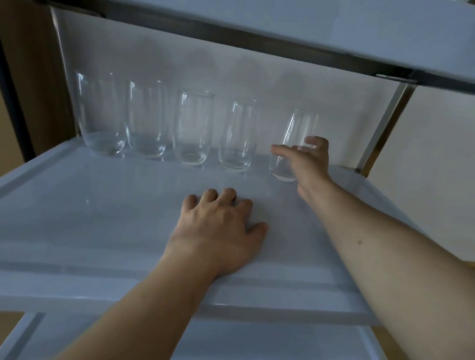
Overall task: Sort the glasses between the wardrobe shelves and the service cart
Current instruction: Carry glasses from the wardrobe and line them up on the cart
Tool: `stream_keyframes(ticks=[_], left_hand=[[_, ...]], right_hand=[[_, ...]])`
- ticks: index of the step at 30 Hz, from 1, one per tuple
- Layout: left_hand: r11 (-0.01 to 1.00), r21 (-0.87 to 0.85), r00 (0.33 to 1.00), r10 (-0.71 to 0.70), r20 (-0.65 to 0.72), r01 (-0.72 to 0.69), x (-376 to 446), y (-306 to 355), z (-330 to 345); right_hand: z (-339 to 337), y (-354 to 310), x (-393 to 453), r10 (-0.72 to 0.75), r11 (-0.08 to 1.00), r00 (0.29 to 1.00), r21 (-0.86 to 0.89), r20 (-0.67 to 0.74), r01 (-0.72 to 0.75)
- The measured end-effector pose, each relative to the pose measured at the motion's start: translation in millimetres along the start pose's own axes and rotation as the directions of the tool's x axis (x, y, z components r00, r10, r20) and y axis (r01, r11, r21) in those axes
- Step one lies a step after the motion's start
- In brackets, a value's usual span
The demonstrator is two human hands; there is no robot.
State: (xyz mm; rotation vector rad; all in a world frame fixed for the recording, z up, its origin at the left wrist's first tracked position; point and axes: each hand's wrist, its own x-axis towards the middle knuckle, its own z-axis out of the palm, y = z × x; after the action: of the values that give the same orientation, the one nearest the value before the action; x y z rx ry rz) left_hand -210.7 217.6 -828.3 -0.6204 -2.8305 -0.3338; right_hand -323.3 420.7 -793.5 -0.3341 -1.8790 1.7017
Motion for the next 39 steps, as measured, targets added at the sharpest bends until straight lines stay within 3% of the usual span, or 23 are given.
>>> stream_keyframes(ticks=[21,33,39], left_hand=[[1.000,-0.019,1.000,-0.001,-0.023,0.000,7,0,6],[0.999,-0.035,1.000,-0.005,-0.021,0.005,6,-1,1],[0.999,-0.039,1.000,-0.023,-0.014,0.022,-1,3,-11]], right_hand=[[27,11,13,-0.007,0.998,0.995,-0.058,0.098,0.013],[-12,12,-18,0.014,0.937,0.988,-0.346,0.153,0.040],[-43,-9,-69,0.001,0.794,0.949,-0.577,0.316,0.191]])
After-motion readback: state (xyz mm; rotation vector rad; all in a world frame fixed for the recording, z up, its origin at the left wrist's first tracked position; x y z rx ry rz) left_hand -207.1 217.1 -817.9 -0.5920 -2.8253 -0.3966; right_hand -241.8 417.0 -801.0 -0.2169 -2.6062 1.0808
